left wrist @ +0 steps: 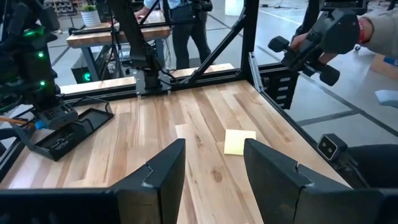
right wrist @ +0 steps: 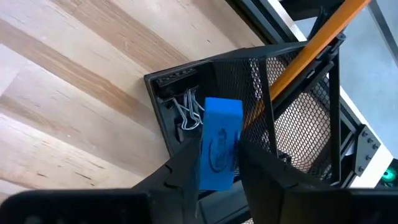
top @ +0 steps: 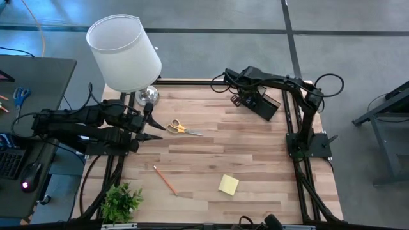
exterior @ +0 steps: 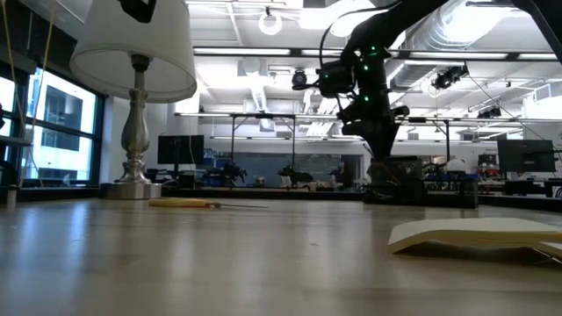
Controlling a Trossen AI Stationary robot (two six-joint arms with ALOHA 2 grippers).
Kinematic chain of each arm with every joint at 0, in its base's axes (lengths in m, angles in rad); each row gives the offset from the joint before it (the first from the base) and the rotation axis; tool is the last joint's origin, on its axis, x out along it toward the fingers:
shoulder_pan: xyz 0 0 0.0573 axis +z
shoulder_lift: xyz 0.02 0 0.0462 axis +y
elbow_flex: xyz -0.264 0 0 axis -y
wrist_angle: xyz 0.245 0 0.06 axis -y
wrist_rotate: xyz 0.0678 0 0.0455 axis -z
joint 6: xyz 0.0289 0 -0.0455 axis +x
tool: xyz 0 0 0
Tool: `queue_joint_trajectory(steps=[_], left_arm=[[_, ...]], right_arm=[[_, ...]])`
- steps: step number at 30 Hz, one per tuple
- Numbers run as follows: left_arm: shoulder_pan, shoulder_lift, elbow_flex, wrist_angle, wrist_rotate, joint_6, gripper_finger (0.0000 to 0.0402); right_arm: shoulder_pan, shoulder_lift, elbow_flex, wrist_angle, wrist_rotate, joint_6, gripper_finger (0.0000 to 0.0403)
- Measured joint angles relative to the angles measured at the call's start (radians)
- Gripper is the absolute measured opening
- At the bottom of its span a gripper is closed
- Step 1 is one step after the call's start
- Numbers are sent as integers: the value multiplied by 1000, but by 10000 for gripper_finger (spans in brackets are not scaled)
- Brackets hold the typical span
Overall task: Pick and place office supplies into organizer
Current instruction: Put the blue eraser into the mesh desk organizer, then put the yellow scissors into the mesh desk organizer
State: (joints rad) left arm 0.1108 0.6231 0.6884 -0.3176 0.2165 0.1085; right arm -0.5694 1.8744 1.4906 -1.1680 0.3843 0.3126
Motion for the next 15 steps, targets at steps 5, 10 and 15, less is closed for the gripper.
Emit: queue_joint_trajectory(steps=[5, 10, 15], left_arm=[[0, 0, 0, 0, 0, 0, 154], [0, 0, 0, -2, 0, 0, 154], [0, 0, 0, -11, 0, 0, 154]], right_arm=[[0, 0, 0, -3, 1, 0, 122], [9, 0, 0, -4, -22, 36, 157], [102, 0, 0, -10, -109, 93, 182]])
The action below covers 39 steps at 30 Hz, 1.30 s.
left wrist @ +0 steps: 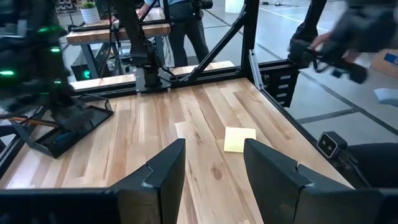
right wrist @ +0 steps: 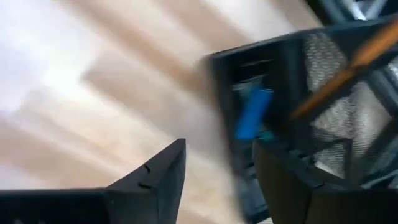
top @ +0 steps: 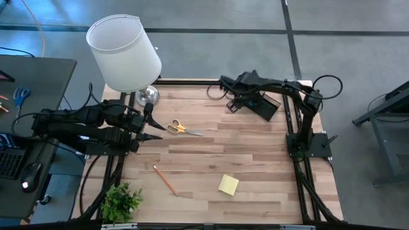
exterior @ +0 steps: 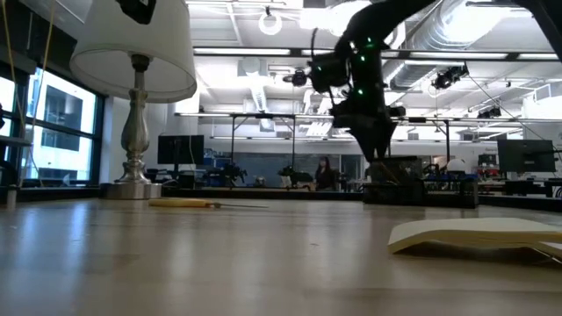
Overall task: Pick and place office supplies into organizer
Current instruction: Put the yellow scissors into the mesh desk organizer
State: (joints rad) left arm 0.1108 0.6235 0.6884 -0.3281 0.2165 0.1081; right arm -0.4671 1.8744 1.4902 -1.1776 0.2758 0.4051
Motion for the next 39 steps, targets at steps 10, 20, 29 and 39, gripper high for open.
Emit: queue_joint_trajectory(steps=[10, 20, 29, 39], left_arm=[[0, 1, 0, -13, -16, -33, 154], [0, 30, 0, 19, -19, -125, 154], [-34, 226, 0, -17, -163, -284, 154], [-32, 451, 0, -161, -303, -304, 154]], right_arm=[[444, 0, 0, 189, 4, 161, 176], [801, 14, 0, 344, 231, 426, 174], [926, 102, 0, 395, 557, 452, 168], [866, 194, -1, 389, 614, 271, 167]])
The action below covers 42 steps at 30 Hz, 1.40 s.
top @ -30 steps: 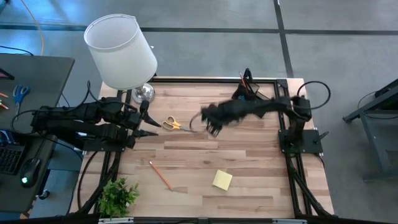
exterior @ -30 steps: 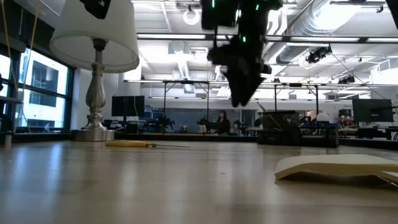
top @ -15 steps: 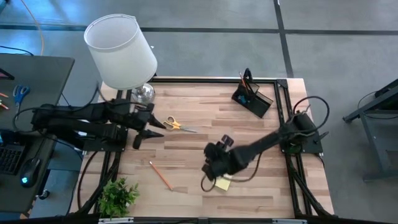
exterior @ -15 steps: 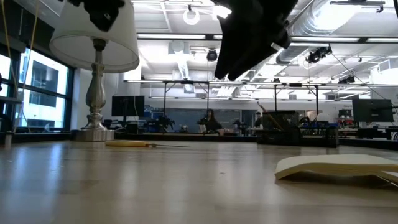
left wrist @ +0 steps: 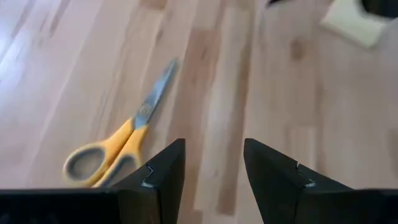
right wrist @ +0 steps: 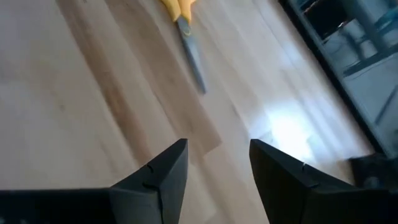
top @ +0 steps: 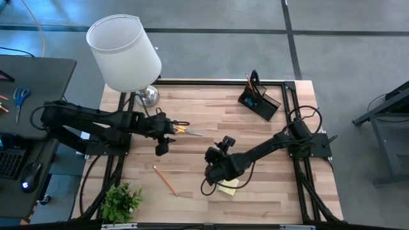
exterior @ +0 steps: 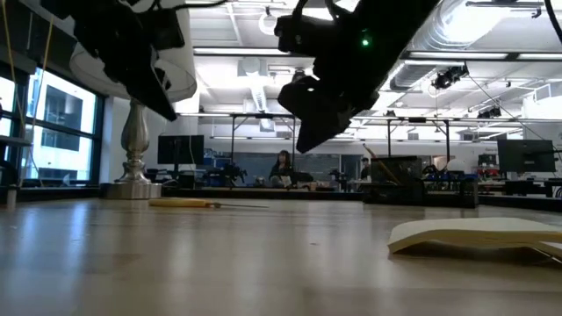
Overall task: Pick and place office supplies into organizer
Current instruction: Put the yellow scissors into the mesh desk organizer
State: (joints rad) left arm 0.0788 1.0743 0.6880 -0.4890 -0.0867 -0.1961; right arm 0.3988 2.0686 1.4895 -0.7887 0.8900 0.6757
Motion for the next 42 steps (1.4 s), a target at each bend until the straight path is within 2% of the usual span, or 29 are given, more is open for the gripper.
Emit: queue_joint_trajectory(steps=[3, 6, 11, 16, 19, 24, 31, 35, 39, 42], left_arm=[[0, 28, 7, -19, -71, -3, 154], [31, 68, 75, -133, -112, -1, 154], [110, 158, 229, -360, -93, 75, 154], [172, 261, 296, -430, 12, 180, 154], [186, 333, 299, -463, 14, 218, 154], [182, 410, 299, -434, -93, 253, 154], [206, 462, 291, -393, -88, 299, 154], [204, 455, 254, -327, -90, 301, 154], [203, 454, 178, -263, -90, 279, 154], [203, 455, 130, -216, -103, 278, 154]], right_arm=[[-15, -1, 0, -1, 50, -47, 167], [-30, -1, 0, -3, 117, -81, 167], [-57, -1, 0, -3, 122, -91, 167], [-59, -1, 0, 16, 131, -130, 166], [-52, -1, 0, 63, 116, -186, 165], [-38, -9, 0, 155, 35, -305, 164], [-39, -113, 0, 255, -58, -544, 151], [-57, -185, 2, 338, -179, -687, 143], [-104, -229, 2, 276, -314, -706, 138], [-141, -247, 2, 200, -374, -691, 138]])
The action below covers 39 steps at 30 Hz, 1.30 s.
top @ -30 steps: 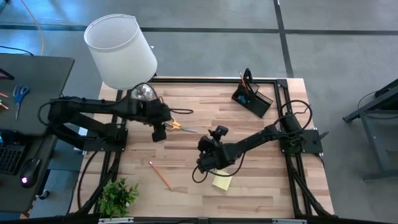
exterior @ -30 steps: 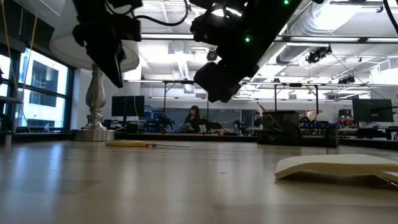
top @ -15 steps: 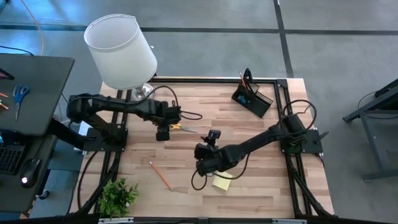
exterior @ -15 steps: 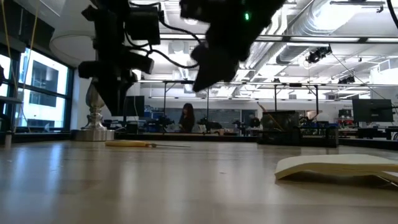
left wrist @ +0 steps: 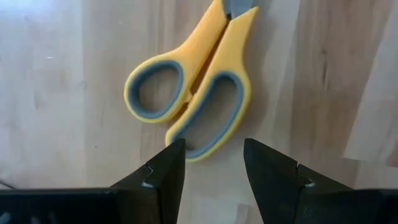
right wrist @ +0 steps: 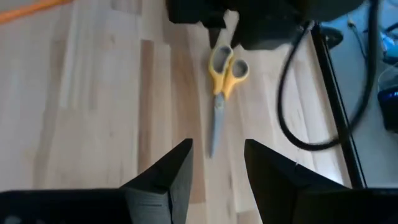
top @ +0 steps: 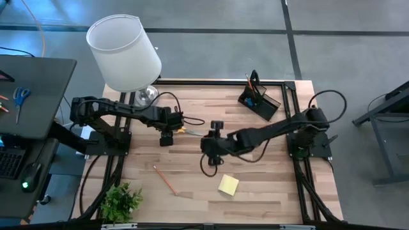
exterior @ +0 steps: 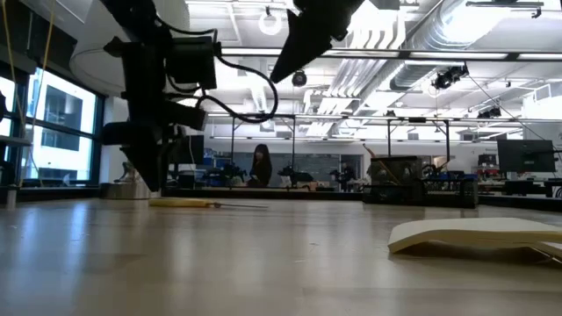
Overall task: Pick and place office supplies into organizer
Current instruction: Put the yellow scissors into the mesh desk organizer
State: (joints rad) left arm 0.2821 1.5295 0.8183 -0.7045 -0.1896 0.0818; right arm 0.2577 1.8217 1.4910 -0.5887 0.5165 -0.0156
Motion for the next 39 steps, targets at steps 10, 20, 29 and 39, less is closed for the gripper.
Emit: queue_joint_trajectory(steps=[10, 20, 29, 39], left_arm=[[0, 0, -1, 36, 73, 69, 154], [0, 8, -1, 64, 103, 70, 154], [34, 90, -1, 95, 128, 42, 154], [83, 112, 1, 99, 155, 42, 137]], right_arm=[[-57, -150, -1, -3, -31, -76, 138], [-56, -276, -169, 96, -63, -61, 138], [-86, -460, -351, 227, -35, -24, 138], [-87, -614, -496, 396, 76, -37, 138]])
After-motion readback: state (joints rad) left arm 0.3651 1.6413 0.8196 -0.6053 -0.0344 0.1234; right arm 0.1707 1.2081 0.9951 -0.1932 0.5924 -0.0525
